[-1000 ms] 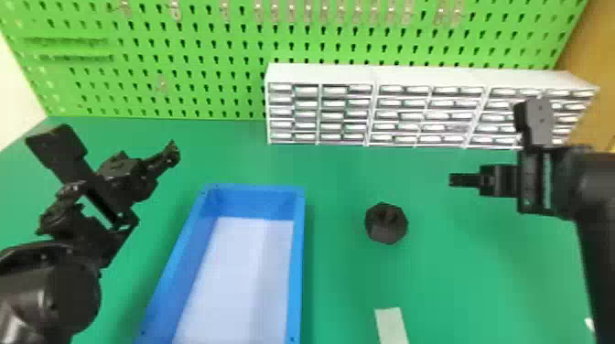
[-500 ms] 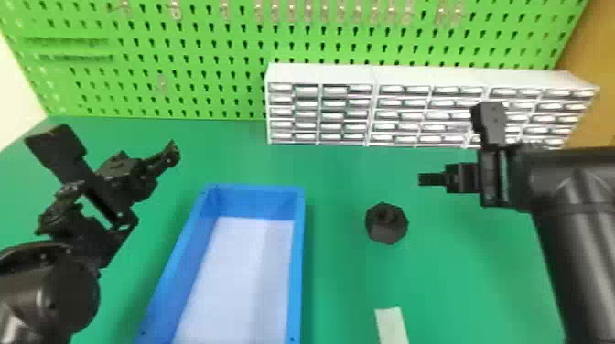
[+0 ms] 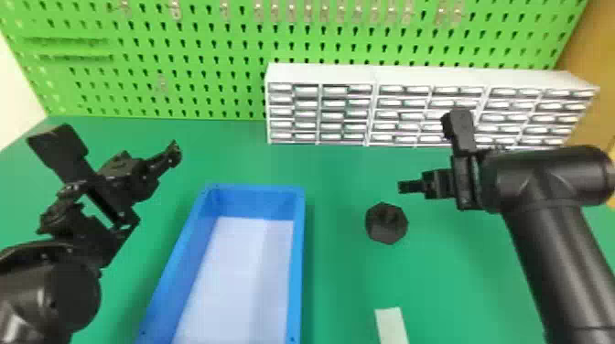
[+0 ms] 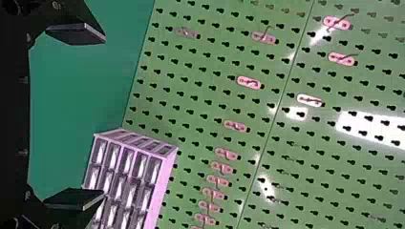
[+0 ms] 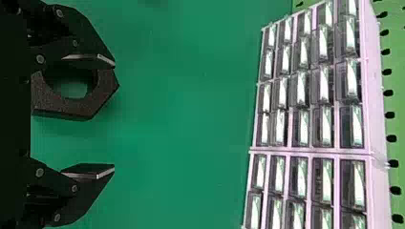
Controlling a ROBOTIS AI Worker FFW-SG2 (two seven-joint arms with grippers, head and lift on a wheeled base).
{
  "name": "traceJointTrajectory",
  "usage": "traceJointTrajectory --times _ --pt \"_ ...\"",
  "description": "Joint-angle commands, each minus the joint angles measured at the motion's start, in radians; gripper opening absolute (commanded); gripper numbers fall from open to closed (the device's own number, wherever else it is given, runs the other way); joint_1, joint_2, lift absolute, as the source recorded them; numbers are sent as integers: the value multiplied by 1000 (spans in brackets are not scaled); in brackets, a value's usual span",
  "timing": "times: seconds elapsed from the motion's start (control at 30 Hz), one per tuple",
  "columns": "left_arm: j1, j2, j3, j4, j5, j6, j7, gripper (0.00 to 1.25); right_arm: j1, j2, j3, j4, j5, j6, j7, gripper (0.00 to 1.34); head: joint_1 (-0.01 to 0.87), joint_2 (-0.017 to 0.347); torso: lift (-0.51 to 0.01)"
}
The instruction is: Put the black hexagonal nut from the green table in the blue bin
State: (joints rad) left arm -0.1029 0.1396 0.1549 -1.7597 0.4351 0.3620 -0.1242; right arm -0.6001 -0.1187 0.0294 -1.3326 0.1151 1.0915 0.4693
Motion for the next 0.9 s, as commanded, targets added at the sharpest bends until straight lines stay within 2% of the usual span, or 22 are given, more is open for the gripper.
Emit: traceJointTrajectory --times 0.0,0.33,0.87 --pt "-1 0 2 2 2 0 -2 1106 -7 4 6 43 3 -33 0 847 666 32 -100" --pt "-3 0 0 2 2 0 -3 1106 -20 10 4 121 9 -90 0 847 666 32 -100" --pt "-1 0 -2 3 4 0 -6 1106 -20 10 4 176 9 -134 0 847 666 32 -100"
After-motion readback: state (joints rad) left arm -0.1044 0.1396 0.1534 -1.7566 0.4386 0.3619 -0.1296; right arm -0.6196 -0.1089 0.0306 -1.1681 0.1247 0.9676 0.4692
